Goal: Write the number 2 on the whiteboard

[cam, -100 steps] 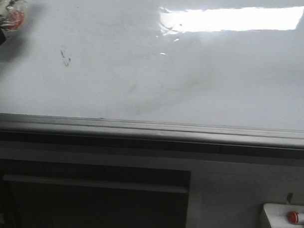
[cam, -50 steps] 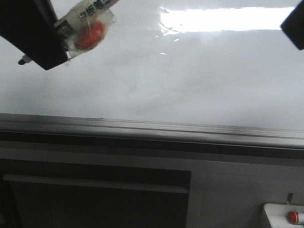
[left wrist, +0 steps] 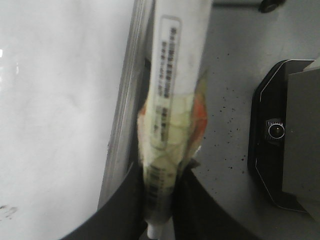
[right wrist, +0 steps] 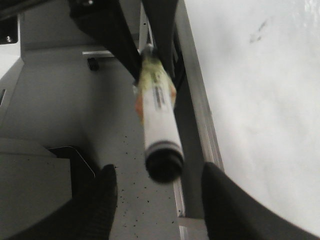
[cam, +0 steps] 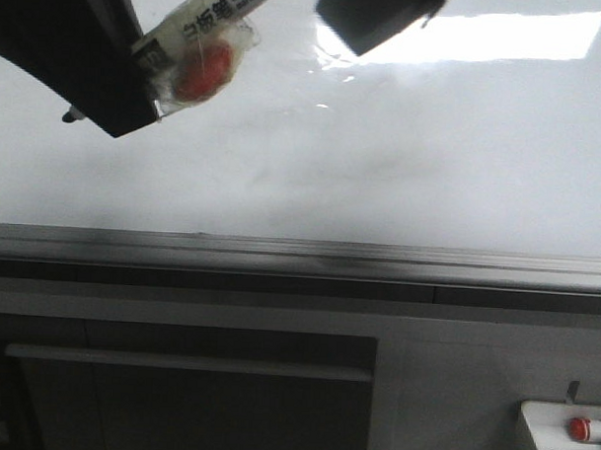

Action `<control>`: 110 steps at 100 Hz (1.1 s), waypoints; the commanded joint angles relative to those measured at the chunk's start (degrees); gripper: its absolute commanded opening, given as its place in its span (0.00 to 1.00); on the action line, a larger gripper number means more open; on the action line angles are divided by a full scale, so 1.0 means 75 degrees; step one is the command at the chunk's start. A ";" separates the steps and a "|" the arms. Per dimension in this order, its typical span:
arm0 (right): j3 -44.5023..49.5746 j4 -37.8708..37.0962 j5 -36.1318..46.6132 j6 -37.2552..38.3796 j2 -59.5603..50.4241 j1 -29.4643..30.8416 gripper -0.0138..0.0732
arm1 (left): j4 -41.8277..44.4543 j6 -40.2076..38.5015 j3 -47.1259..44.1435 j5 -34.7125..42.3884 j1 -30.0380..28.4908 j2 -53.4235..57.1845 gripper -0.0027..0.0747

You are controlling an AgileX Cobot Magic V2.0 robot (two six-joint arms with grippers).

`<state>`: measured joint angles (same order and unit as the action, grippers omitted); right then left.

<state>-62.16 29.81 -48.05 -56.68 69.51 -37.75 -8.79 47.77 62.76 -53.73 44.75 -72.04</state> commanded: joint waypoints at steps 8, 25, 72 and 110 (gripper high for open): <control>-0.0509 0.0274 0.0830 -0.0320 0.0265 -0.0372 0.55 | -0.0053 0.0009 0.0286 0.0373 0.0080 0.0161 0.01; -0.0648 0.0274 0.0998 -0.0430 0.0559 -0.0406 0.55 | 0.0197 0.0009 0.0286 0.0502 0.0080 0.0161 0.01; -0.0675 0.0456 0.1015 -0.0430 0.0628 -0.0405 0.55 | 0.0440 0.0009 0.0286 0.0620 0.0080 0.0161 0.01; -0.0675 0.0539 0.1079 -0.0430 0.0628 -0.0405 0.30 | 0.0440 0.0009 0.0286 0.0620 0.0080 0.0161 0.01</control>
<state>-65.08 31.93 -42.76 -59.30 75.55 -40.75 -5.00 48.00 62.76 -51.90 44.75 -72.04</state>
